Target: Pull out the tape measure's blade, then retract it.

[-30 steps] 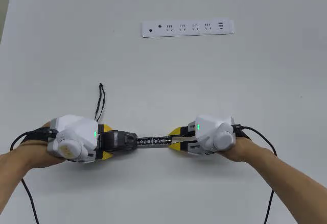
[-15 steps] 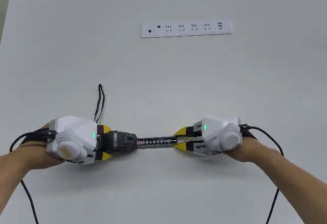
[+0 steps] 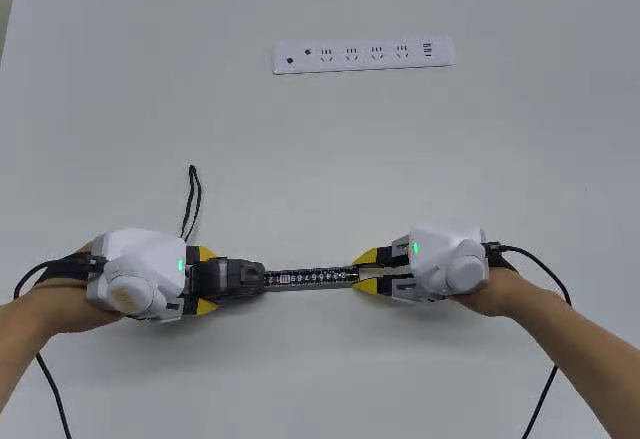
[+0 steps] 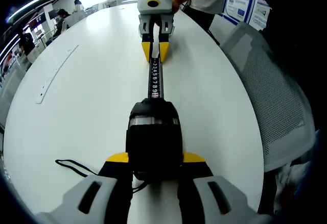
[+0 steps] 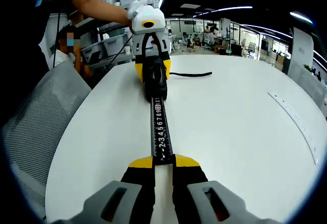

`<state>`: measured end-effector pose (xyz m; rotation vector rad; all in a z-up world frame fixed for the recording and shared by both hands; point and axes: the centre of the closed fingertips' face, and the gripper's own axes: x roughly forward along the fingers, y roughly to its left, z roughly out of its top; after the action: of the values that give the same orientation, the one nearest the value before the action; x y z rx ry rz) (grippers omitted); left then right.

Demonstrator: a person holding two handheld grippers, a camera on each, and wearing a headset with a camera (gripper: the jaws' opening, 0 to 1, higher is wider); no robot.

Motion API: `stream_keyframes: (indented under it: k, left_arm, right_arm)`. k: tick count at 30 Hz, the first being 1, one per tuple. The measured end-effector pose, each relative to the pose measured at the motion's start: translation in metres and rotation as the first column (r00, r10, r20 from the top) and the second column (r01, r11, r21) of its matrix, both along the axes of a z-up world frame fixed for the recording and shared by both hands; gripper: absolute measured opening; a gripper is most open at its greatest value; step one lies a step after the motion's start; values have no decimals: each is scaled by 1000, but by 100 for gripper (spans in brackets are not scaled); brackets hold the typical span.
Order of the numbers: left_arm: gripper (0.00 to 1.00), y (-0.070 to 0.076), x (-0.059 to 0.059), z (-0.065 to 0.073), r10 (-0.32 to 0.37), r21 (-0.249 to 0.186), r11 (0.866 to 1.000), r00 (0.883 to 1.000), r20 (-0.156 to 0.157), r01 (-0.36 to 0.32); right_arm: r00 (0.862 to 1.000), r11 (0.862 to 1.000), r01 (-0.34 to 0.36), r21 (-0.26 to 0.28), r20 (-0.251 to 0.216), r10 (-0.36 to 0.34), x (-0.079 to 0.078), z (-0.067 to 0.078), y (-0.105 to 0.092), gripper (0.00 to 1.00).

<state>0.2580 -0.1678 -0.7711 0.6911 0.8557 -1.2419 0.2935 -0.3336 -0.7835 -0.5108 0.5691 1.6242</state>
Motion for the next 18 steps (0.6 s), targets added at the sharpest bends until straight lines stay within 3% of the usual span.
stream_keyframes:
  k: [18]
  left_arm:
    - [30, -1, 1, 1, -4, 6, 1000, 1000, -5, 4]
  right_arm:
    - [1000, 1000, 12, -20, 5, -12, 5, 0, -27, 10]
